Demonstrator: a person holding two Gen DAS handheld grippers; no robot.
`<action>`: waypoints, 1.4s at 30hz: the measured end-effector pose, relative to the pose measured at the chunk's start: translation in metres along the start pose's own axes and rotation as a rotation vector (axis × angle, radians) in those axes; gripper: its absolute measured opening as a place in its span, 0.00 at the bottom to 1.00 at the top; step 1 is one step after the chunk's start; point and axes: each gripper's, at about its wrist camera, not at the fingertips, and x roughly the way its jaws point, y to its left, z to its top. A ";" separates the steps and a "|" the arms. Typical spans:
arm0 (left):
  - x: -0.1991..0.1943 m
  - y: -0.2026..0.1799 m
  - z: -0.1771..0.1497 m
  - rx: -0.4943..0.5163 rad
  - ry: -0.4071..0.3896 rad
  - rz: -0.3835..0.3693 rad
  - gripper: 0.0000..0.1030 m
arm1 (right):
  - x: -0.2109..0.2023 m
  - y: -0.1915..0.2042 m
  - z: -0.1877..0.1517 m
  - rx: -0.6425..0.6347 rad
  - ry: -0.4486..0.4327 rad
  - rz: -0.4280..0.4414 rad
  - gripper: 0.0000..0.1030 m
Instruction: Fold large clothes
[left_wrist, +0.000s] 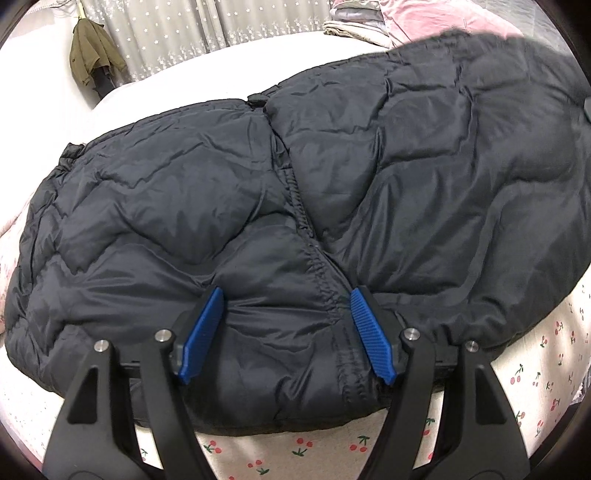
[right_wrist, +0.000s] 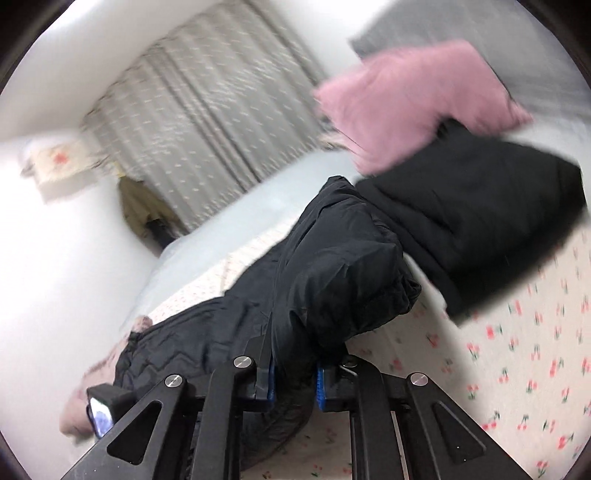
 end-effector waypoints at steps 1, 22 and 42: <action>-0.001 -0.001 -0.001 -0.001 -0.002 -0.002 0.70 | -0.002 0.006 0.000 -0.021 -0.014 0.006 0.13; -0.060 0.021 0.000 -0.056 -0.074 -0.204 0.70 | -0.038 0.007 0.003 -0.099 -0.146 -0.131 0.10; -0.087 0.231 -0.049 -0.538 -0.061 -0.136 0.70 | -0.010 0.202 -0.047 -0.800 -0.193 -0.062 0.10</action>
